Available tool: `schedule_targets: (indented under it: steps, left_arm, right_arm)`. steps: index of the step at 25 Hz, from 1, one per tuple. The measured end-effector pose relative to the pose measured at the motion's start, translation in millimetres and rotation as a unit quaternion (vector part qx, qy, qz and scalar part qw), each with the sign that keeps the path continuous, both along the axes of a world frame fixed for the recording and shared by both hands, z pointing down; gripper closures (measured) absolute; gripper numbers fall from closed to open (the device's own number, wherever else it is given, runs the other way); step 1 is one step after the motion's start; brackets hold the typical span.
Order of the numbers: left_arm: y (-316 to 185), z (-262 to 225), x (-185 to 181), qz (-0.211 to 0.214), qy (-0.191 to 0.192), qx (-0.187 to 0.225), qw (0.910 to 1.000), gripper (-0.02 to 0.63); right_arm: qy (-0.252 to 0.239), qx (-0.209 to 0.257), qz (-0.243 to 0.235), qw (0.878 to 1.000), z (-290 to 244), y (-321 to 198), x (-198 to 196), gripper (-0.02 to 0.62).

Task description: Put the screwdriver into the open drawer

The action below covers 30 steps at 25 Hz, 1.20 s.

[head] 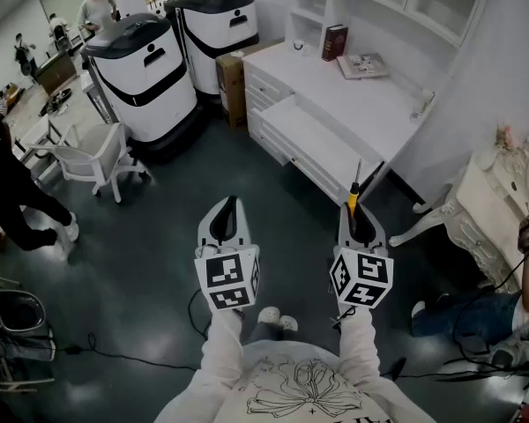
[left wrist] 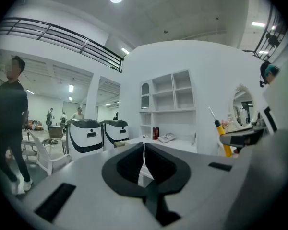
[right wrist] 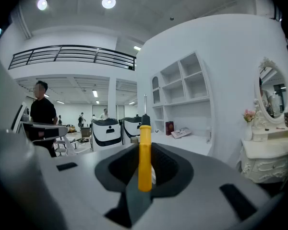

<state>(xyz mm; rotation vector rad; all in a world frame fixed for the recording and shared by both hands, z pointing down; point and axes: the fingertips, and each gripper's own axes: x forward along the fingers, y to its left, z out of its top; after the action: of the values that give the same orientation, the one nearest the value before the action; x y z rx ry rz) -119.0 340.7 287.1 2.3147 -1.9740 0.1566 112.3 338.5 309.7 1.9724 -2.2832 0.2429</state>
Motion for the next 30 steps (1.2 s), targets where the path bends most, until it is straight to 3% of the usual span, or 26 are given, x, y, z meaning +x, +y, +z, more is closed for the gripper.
schedule_targets:
  steps: [19, 30]
  left_arm:
    - [-45.2, 11.5, -18.2, 0.016, -0.005, -0.003, 0.9999, 0.597]
    - [-86.4, 36.0, -24.3, 0.030, -0.004, -0.029, 0.9991, 0.597]
  right_arm:
    - [-0.024, 0.001, 0.014, 1.000, 10.2, -40.8, -18.9, 0.523]
    - [-0.026, -0.020, 0.026, 0.999, 31.2, -76.6, -28.9, 0.523]
